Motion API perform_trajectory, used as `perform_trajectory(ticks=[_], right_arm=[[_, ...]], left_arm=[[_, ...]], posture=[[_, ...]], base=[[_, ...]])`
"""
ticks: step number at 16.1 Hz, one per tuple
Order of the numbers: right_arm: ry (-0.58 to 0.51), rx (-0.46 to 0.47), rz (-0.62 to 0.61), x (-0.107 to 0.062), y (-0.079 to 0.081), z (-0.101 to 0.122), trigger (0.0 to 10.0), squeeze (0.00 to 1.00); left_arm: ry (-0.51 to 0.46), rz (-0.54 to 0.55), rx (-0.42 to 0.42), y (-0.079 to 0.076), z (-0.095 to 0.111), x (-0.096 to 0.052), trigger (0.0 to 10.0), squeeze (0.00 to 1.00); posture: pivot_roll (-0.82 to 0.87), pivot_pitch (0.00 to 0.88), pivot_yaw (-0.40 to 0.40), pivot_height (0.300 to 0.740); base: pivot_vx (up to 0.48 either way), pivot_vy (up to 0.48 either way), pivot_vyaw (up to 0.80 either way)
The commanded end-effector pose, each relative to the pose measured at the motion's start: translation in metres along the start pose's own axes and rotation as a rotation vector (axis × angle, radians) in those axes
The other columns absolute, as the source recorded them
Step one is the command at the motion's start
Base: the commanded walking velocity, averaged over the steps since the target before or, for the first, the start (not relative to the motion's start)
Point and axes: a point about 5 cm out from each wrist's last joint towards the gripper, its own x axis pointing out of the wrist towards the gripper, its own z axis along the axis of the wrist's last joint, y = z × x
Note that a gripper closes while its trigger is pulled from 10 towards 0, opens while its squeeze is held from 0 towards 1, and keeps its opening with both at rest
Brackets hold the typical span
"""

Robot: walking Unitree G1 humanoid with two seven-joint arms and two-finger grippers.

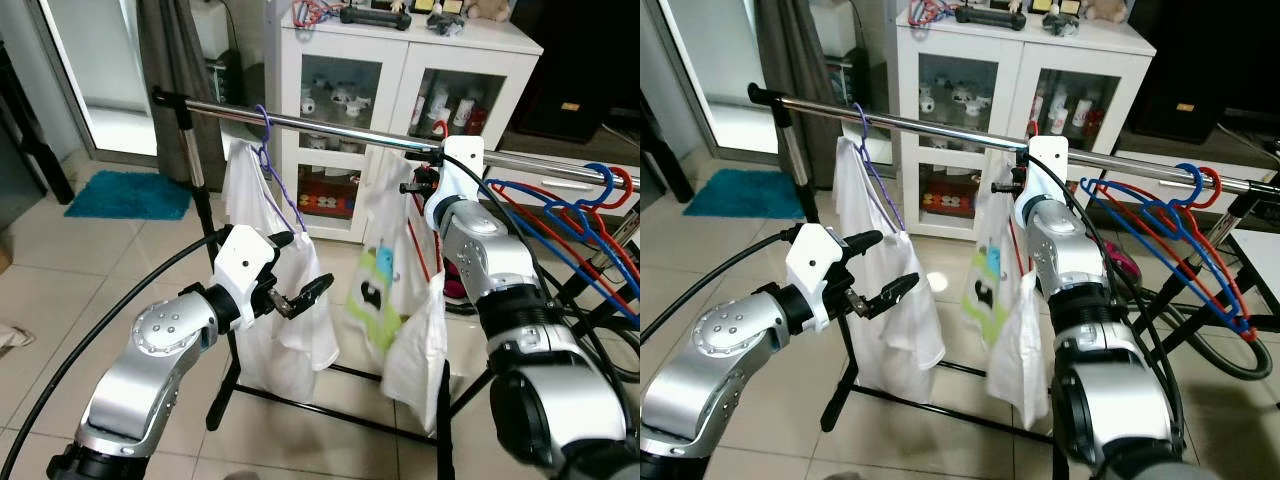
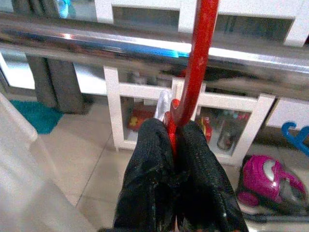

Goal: Hang hanger

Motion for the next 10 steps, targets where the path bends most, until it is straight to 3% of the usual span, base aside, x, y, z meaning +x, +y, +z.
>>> perform_trajectory(ticks=[1,7,10], right_arm=[[-0.005,0.005,-0.011,0.004,-0.004,0.011,10.0,0.00],[0.091,0.008,-0.005,0.011,-0.002,0.002,10.0,0.00],[0.186,0.007,0.029,0.009,-0.002,-0.020,10.0,0.00]], left_arm=[[-0.007,-0.033,0.011,-0.003,0.006,0.000,10.0,0.00],[0.027,-0.059,0.001,-0.008,0.004,-0.006,10.0,0.00],[0.046,-0.055,-0.001,-0.009,0.001,-0.009,10.0,0.00]], posture=[[0.15,0.000,-0.059,0.740],[0.16,0.000,-0.071,0.740],[0.17,0.000,-0.077,0.740]], base=[[0.000,0.000,0.00],[0.000,0.000,0.00],[0.000,0.000,0.00]])
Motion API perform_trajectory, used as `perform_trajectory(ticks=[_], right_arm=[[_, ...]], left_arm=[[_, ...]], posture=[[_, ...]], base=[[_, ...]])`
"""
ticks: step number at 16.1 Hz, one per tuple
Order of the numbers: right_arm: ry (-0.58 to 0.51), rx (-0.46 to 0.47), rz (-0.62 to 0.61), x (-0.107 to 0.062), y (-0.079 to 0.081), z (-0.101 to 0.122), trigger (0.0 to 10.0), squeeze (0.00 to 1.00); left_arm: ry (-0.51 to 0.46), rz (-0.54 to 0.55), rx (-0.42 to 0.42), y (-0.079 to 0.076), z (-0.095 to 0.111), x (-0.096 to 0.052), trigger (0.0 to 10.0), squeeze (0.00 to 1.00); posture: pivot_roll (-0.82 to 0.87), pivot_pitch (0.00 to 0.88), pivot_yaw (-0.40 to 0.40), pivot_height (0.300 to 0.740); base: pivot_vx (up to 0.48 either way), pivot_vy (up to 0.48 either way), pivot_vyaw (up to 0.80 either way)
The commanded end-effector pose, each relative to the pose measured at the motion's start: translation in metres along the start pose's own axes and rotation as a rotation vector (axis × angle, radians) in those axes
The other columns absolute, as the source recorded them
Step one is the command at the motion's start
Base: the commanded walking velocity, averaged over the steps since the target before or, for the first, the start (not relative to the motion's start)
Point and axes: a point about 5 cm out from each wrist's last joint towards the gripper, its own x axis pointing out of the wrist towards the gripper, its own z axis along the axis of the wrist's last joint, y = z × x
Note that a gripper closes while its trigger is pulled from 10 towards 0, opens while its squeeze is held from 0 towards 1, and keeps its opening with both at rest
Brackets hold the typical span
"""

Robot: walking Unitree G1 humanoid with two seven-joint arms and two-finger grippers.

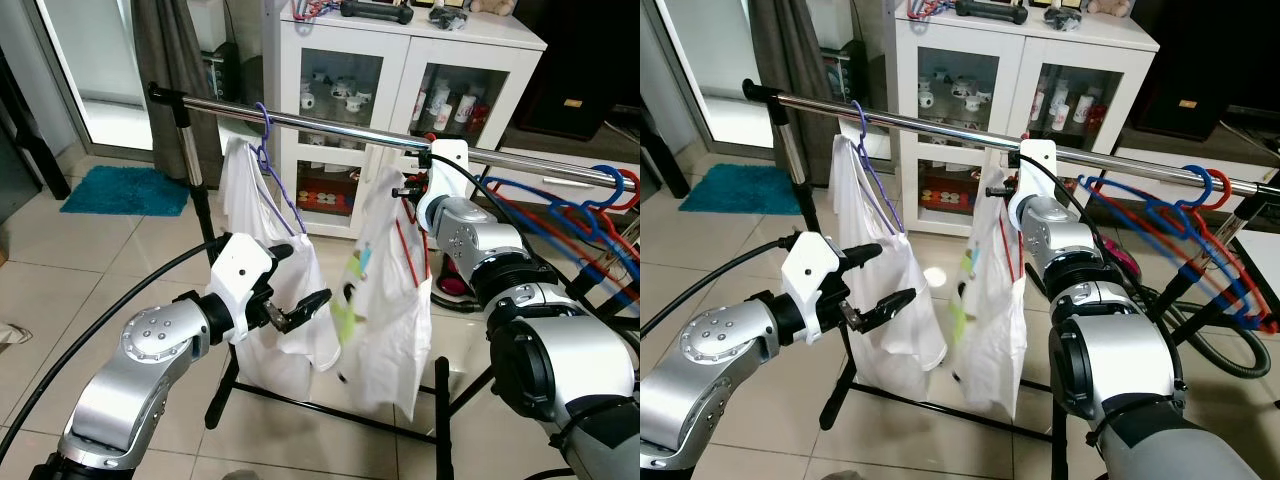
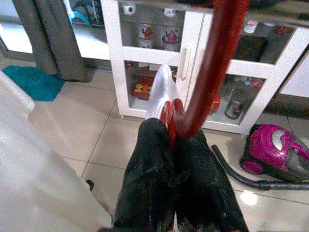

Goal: Hang hanger

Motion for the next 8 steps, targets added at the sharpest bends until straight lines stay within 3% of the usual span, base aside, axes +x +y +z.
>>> perform_trajectory(ticks=[1,2,5,8], right_arm=[[0.058,0.022,-0.002,0.000,-0.006,-0.015,10.0,0.02],[0.048,0.030,-0.005,-0.001,-0.009,-0.015,10.0,1.00],[-0.070,0.039,0.049,-0.003,-0.014,-0.001,10.0,1.00],[-0.207,0.068,0.110,-0.016,-0.021,0.009,10.0,1.00]], left_arm=[[0.004,-0.013,0.013,-0.003,0.002,0.000,10.0,0.00],[0.009,-0.011,0.013,-0.003,0.001,0.000,10.0,0.00],[0.002,0.021,0.017,0.000,0.000,0.002,10.0,0.00],[-0.035,0.178,0.038,0.014,0.000,0.006,10.0,0.00]], posture=[[0.16,0.000,-0.076,0.740],[0.16,0.000,-0.074,0.740],[0.15,0.000,-0.070,0.740],[0.15,0.000,-0.068,0.740]], base=[[0.000,0.000,0.00],[0.000,0.000,0.00],[0.000,0.000,0.00],[0.000,0.000,0.00]])
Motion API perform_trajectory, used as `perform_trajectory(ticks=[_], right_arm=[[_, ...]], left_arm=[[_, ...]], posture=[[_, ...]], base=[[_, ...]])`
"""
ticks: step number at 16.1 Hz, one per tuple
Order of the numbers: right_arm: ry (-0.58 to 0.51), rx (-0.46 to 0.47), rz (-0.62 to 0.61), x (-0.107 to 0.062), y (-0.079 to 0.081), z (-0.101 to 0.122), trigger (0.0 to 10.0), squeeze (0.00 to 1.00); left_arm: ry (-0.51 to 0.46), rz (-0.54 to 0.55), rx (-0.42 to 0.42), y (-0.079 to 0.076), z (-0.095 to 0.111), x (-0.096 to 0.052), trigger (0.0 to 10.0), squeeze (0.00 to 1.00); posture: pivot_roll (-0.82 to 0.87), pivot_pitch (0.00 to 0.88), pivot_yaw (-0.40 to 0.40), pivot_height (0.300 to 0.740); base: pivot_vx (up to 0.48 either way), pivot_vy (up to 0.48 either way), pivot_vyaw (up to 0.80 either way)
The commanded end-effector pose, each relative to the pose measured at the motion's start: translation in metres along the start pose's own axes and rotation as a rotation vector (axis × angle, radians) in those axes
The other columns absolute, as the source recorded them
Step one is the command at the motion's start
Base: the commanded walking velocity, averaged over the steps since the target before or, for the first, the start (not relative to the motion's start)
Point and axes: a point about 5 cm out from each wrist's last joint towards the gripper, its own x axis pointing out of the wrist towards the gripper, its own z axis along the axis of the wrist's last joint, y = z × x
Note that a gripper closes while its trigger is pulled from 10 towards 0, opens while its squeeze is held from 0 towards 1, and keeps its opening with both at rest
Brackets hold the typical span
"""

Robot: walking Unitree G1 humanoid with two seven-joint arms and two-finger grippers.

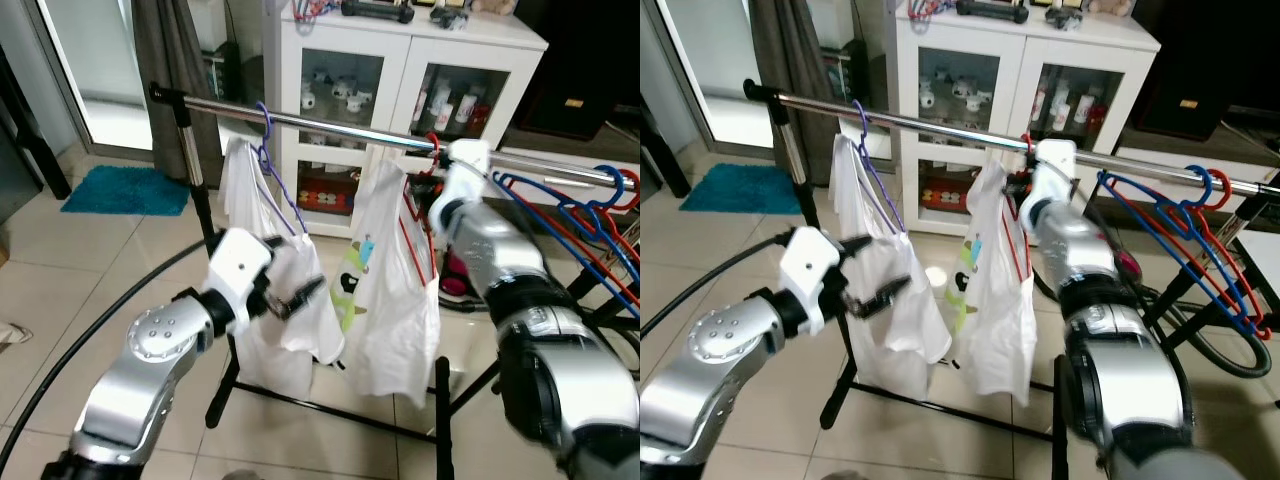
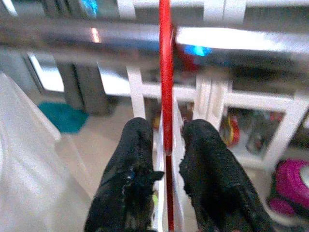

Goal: Hang hanger

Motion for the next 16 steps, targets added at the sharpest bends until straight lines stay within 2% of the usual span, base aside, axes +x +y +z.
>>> perform_trajectory(ticks=[1,2,3,4,5,6,7,8,9,10,11,12,16], right_arm=[[-0.035,0.004,0.026,-0.008,-0.004,0.005,10.0,1.00],[-0.076,-0.024,0.152,-0.036,0.003,0.001,10.0,1.00],[-0.083,-0.031,0.205,-0.051,0.007,-0.002,10.0,1.00],[-0.073,-0.055,0.234,-0.068,0.010,-0.009,10.0,1.00],[-0.069,-0.066,0.241,-0.075,0.011,-0.011,10.0,1.00],[-0.041,-0.076,0.240,-0.095,0.012,-0.021,10.0,1.00],[-0.034,-0.074,0.229,-0.106,0.012,-0.026,10.0,1.00],[-0.030,-0.030,0.174,-0.132,0.010,-0.041,10.0,0.00],[-0.029,-0.014,0.151,-0.141,0.009,-0.046,10.0,0.00],[-0.018,0.036,0.088,-0.156,0.007,-0.059,10.0,0.00],[-0.053,0.048,-0.004,-0.166,0.002,-0.070,10.0,0.00],[-0.050,0.052,-0.079,-0.172,0.000,-0.083,10.0,0.00],[0.042,-0.018,-0.083,-0.174,0.001,-0.102,10.0,0.00]], left_arm=[[-0.020,0.039,0.009,0.004,0.003,0.002,10.0,0.00],[-0.002,0.079,-0.028,0.001,-0.003,-0.002,10.0,0.00],[0.013,0.111,-0.071,0.000,-0.007,-0.004,10.0,0.00],[0.006,0.182,-0.086,0.001,-0.010,-0.007,10.0,0.00],[0.004,0.209,-0.089,0.001,-0.012,-0.008,10.0,0.00],[0.017,0.294,-0.098,0.002,-0.017,-0.013,10.0,0.00],[0.025,0.331,-0.095,0.003,-0.019,-0.016,10.0,0.00],[0.033,0.435,-0.079,0.005,-0.025,-0.025,10.0,0.00],[0.038,0.462,-0.075,0.005,-0.028,-0.028,10.0,0.00],[0.058,0.492,-0.086,0.002,-0.034,-0.034,10.0,0.00],[0.039,0.502,-0.100,-0.001,-0.037,-0.037,10.0,0.00],[0.035,0.474,-0.113,-0.007,-0.042,-0.039,10.0,0.00],[0.063,0.421,-0.115,-0.014,-0.047,-0.035,10.0,0.00]], posture=[[0.15,0.000,-0.065,0.740],[0.13,0.000,-0.051,0.740],[0.12,0.000,-0.046,0.740],[0.12,0.000,-0.041,0.740],[0.11,0.000,-0.040,0.740],[0.10,0.000,-0.035,0.740],[0.10,0.000,-0.035,0.740],[0.10,0.000,-0.029,0.740],[0.09,0.000,-0.028,0.740],[0.09,0.000,-0.028,0.740],[0.09,0.000,-0.027,0.740],[0.09,0.000,-0.026,0.740],[0.09,0.000,-0.027,0.740]], base=[[0.000,0.000,0.00],[0.000,0.000,0.00],[0.000,0.000,0.00],[0.000,0.000,0.00],[0.000,0.000,0.00],[0.000,0.000,0.00],[0.000,0.000,0.00],[0.000,0.000,0.00],[0.000,0.000,0.00],[0.000,0.000,0.00],[0.000,0.000,0.00],[0.000,0.000,0.00],[0.000,0.000,0.00]])
